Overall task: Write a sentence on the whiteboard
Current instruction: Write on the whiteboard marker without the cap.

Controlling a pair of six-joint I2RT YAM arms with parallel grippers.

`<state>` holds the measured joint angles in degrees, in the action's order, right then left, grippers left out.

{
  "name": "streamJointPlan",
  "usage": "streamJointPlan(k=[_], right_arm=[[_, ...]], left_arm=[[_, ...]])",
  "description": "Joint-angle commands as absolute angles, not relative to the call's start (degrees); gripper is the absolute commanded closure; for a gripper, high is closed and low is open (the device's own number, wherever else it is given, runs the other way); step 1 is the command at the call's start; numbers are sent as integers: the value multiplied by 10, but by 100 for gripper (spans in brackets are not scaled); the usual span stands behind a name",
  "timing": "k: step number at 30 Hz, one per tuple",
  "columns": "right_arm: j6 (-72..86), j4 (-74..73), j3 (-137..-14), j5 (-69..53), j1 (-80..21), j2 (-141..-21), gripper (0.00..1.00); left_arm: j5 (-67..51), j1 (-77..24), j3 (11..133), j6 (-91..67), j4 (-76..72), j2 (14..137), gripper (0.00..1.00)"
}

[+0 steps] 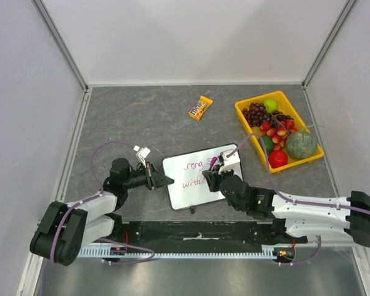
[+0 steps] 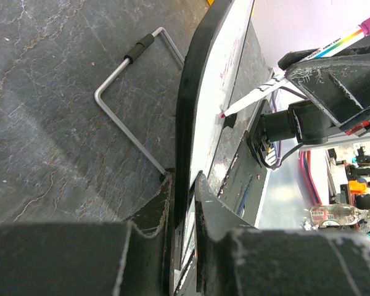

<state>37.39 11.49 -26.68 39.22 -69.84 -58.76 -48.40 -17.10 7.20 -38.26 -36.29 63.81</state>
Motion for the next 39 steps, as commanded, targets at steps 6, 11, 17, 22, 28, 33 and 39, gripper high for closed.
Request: streamJointPlan(k=[6,11,17,22,28,33,39], right_arm=[[345,87,-294,402,-694,-552,100],[329,88,-315,413,-694,-551,100],[323,89,-323,427,-694,-563,100],[324,93,-324,430,-693,-579,100],[329,97,-316,433,-693,-592,100],[335,93,-304,437,-693,-596,100],[345,87,-288,427,-693,-593,100]], left_arm=[[-452,-168,63,-359,-336,641,98],[-452,-168,63,-359,-337,642,98],[-452,-168,63,-359,-337,642,98],[-452,-167,63,-359,-336,641,98],[-452,-168,62,-359,-336,640,98],[-452,-168,62,-359,-336,639,98],[-452,-168,62,-359,-336,639,98]])
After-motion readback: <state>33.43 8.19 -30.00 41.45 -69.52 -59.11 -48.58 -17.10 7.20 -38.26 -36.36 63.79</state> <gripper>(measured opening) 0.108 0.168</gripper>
